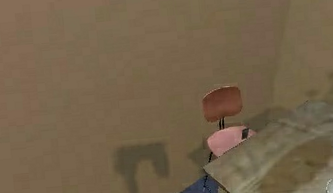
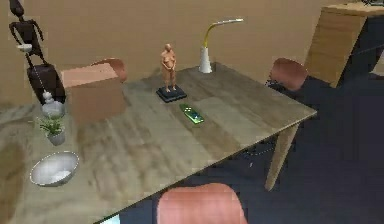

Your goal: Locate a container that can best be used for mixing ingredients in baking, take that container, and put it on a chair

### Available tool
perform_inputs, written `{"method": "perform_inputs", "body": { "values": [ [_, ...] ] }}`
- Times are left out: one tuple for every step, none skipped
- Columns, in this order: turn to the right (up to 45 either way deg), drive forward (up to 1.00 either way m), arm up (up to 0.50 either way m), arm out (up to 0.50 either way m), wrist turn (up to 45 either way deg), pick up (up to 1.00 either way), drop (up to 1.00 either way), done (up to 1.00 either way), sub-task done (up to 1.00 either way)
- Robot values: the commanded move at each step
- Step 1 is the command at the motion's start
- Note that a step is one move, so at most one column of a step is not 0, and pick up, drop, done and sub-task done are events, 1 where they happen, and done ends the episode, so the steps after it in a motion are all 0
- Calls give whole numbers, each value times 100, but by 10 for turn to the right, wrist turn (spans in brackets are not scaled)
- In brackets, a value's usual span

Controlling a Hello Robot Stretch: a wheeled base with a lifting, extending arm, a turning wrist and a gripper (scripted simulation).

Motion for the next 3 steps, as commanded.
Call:
{"method": "perform_inputs", "body": {
  "values": [
    [0,15,0,0,0,0,0,0,0],
    [-240,0,0,0,0,0,0,0,0],
    [0,0,50,0,0,0,0,0,0]
  ]
}}
